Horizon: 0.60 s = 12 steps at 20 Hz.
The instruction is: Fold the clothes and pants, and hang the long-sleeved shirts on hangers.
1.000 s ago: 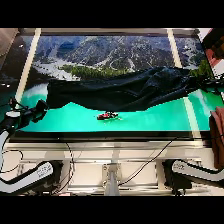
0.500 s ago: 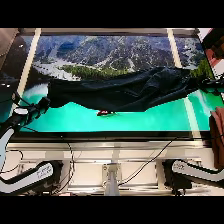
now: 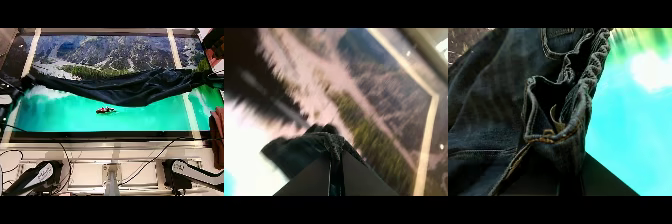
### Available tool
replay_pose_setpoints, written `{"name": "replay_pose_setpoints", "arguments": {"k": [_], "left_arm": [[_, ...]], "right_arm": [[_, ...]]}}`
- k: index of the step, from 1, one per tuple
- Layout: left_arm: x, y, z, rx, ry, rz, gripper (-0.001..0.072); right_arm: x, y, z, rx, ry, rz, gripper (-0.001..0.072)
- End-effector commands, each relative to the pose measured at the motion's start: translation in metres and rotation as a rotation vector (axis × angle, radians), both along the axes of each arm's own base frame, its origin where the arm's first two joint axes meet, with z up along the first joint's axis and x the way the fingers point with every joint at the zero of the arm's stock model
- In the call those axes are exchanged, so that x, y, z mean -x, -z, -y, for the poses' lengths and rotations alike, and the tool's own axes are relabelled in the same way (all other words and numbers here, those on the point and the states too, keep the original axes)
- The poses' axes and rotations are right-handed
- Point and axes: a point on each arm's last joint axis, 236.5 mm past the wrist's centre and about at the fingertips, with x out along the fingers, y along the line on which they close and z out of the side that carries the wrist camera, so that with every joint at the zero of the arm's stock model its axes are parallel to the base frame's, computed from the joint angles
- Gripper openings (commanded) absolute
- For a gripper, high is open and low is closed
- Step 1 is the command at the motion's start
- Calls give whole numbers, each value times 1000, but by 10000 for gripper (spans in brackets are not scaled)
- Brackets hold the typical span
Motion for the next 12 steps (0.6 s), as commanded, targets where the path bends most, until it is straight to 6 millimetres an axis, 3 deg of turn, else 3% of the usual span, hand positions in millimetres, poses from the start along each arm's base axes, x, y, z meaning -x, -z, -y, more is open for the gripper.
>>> {"name": "replay_pose_setpoints", "arguments": {"k": [1, 3, 5, 7, 9, 12], "left_arm": [[13, -63, -7, -75, -11, 115, 24], [26, -68, -17, -35, -31, 106, 24], [42, -51, -23, -23, -7, 16, 24], [66, -15, -28, -15, 29, -151, 23], [102, 23, -42, -30, 17, -361, 23], [156, 61, -59, -94, -3, -641, 23]], "right_arm": [[18, -26, 10, 88, -27, -67, 45], [33, -32, 19, 141, -28, -130, 45], [52, -26, 29, 181, -22, -221, 45], [74, -14, 34, 192, -20, -332, 45], [95, 1, 31, 167, -50, -455, 45], [116, 22, 20, 96, -80, -587, 45]]}}
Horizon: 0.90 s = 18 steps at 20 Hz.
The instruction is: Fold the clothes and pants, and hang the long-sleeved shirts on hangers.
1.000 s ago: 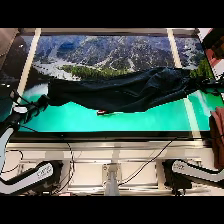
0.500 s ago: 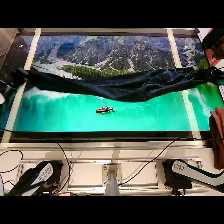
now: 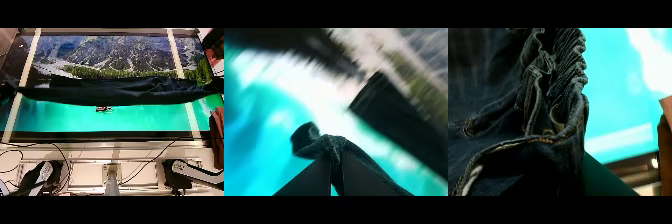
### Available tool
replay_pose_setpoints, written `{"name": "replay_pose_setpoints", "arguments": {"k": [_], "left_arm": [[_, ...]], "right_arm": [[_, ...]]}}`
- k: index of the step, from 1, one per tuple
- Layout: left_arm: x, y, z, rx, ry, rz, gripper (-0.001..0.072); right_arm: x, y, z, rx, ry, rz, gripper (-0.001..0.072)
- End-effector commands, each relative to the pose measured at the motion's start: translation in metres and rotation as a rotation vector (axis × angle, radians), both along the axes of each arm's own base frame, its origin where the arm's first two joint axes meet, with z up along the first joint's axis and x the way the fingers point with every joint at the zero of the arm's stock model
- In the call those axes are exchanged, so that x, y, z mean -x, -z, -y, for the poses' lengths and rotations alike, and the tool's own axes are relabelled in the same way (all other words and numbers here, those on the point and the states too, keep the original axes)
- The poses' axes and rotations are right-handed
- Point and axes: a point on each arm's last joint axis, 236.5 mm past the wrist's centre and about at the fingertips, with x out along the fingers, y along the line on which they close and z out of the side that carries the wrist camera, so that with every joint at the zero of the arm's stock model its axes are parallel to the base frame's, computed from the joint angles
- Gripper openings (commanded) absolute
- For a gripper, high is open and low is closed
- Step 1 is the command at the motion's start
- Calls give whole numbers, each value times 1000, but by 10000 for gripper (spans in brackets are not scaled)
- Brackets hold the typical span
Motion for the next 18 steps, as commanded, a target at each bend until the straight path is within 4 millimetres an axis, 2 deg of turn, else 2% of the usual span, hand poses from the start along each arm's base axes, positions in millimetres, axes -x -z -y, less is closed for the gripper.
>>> {"name": "replay_pose_setpoints", "arguments": {"k": [1, 4, 8, 14, 16, 18], "left_arm": [[74, 50, -20, -59, -16, -375, 24], [102, 73, -17, -36, 9, -535, 25], [123, 103, -1, 54, 90, -701, 24], [137, 143, 8, 159, 156, -859, 25], [145, 152, 1, 143, 160, -914, 25], [159, 154, -16, 74, 158, -987, 25]], "right_arm": [[36, 23, -7, -55, -2, -197, 45], [58, 44, -19, -116, -12, -310, 45], [89, 68, -35, -184, -73, -444, 45], [125, 120, -48, -227, -84, -567, 46], [137, 126, -47, -221, -85, -611, 45], [146, 122, -34, -166, -81, -655, 45]]}}
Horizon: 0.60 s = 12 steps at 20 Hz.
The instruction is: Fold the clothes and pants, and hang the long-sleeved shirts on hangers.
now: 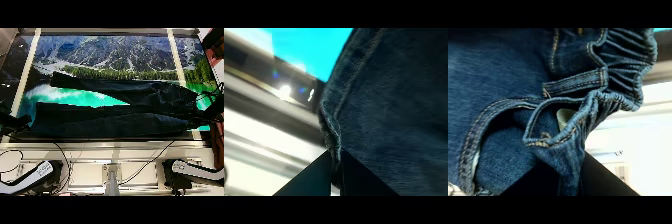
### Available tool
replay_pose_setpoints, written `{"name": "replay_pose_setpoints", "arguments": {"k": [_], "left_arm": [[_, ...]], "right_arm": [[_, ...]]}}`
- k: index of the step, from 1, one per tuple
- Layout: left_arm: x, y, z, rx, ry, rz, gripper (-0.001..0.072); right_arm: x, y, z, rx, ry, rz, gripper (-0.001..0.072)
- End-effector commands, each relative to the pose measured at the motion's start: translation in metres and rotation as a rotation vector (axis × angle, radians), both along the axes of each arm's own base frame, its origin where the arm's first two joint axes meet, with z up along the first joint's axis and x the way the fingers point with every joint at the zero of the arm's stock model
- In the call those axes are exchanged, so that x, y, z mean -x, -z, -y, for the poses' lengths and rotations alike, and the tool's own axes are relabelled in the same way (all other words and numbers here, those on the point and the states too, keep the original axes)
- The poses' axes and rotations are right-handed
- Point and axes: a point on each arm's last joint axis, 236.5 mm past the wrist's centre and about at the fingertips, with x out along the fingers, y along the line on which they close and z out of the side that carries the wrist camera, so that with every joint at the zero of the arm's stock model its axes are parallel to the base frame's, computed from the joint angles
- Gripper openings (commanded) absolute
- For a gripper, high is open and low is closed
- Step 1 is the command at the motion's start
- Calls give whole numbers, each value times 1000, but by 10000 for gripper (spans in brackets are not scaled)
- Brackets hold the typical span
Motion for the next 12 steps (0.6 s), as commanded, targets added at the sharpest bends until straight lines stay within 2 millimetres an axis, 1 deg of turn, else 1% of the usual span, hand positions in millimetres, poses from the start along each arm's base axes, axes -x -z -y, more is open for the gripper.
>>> {"name": "replay_pose_setpoints", "arguments": {"k": [1, 2, 4, 5, 9, 12], "left_arm": [[26, 5, -25, -87, 55, -131, 25], [31, 4, -33, -119, 68, -152, 25], [35, 1, -47, -173, 89, -175, 25], [33, -1, -52, -193, 94, -168, 25], [7, -19, -69, -255, 70, -80, 25], [6, -21, -68, -252, 67, -78, 26]], "right_arm": [[22, 2, 14, 59, -26, -89, 45], [25, 1, 18, 76, -30, -105, 46], [26, 0, 20, 85, -32, -110, 46], [26, 0, 20, 85, -33, -110, 46], [27, 0, 21, 90, -26, -111, 46], [26, 0, 20, 87, -24, -110, 46]]}}
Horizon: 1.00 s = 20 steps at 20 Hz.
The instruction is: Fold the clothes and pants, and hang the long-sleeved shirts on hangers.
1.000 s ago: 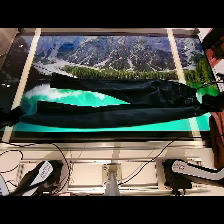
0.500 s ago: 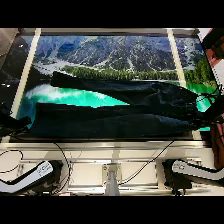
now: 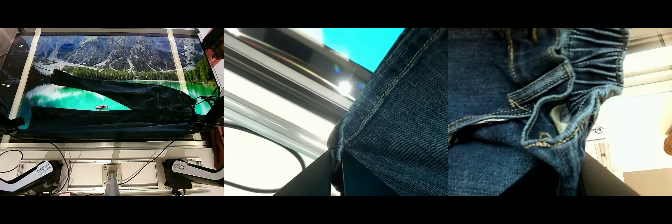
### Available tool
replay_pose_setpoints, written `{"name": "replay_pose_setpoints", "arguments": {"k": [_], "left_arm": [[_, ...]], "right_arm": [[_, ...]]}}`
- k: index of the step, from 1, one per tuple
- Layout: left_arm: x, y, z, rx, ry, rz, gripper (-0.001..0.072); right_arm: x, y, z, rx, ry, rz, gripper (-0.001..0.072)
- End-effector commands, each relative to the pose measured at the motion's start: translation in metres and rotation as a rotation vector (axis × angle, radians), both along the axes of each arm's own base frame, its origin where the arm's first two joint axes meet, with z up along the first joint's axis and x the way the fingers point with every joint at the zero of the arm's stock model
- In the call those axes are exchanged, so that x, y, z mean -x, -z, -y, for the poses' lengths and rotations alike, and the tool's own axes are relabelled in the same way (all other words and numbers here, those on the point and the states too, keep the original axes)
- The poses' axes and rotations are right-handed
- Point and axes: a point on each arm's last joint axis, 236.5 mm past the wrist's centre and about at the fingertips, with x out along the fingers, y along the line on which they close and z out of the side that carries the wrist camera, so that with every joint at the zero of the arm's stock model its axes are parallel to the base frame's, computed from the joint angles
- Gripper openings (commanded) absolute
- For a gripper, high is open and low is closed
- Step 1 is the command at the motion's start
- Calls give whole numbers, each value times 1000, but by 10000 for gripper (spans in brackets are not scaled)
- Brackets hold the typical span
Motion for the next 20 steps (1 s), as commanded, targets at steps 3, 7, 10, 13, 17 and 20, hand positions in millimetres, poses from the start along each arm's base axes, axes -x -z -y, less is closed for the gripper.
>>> {"name": "replay_pose_setpoints", "arguments": {"k": [3, 7, 10, 13, 17, 20], "left_arm": [[-5, -5, -7, -24, -2, 16, 28], [-1, -3, 10, 44, -27, 4, 225], [6, -4, 17, 68, -34, -30, 618], [6, -4, 16, 66, -33, -27, 619], [4, -4, 15, 61, -32, -21, 619], [-1, -9, 12, 51, -31, -4, 618]], "right_arm": [[-1, 1, 0, 8, 17, 5, 46], [-4, 2, -5, -14, 24, 18, 383], [-3, 2, -3, -5, 21, 14, 453], [-7, 3, 0, 5, 16, 32, 453], [-47, 14, 21, 91, -12, 211, 452], [-95, -1, 47, 196, -11, 401, 452]]}}
